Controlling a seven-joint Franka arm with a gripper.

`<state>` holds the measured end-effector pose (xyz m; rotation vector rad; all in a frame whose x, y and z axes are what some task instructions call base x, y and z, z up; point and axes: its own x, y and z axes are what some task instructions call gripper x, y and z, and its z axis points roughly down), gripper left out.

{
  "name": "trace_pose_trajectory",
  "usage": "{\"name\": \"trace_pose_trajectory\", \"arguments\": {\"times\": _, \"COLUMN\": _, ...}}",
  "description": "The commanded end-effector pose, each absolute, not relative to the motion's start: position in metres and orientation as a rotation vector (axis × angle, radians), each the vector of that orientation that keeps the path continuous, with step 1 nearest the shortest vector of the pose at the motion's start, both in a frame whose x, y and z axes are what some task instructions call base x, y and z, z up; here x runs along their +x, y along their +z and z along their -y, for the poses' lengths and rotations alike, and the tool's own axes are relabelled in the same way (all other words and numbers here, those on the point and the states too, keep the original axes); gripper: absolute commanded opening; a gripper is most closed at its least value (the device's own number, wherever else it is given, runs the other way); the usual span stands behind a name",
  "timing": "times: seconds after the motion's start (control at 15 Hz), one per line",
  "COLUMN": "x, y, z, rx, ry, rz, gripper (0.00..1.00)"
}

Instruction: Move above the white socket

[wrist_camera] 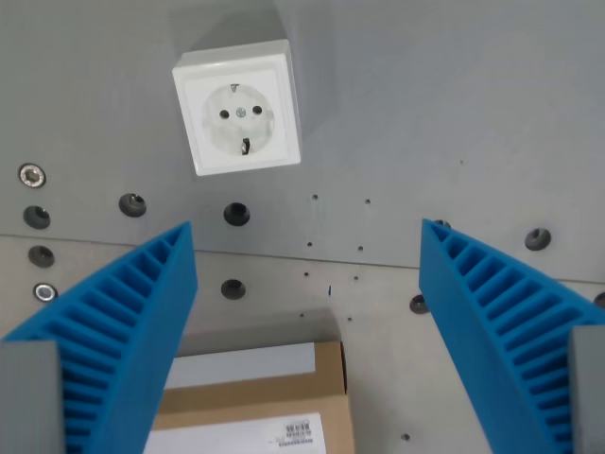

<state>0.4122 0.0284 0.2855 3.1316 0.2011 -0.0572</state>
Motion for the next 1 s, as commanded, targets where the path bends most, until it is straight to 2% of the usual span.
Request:
{"name": "trace_pose_trajectory", "arguments": {"times": 0.07, "x": 0.408, "y": 0.271, "z": -0.035, "rx": 3.108, "ry": 0.105, "rz": -0.267, "gripper": 1.00}}
{"name": "trace_pose_trajectory", "arguments": {"times": 1.0, "x": 0.413, "y": 0.209, "z": -0.054, "rx": 3.098, "ry": 0.112, "rz": -0.337, "gripper": 1.00}}
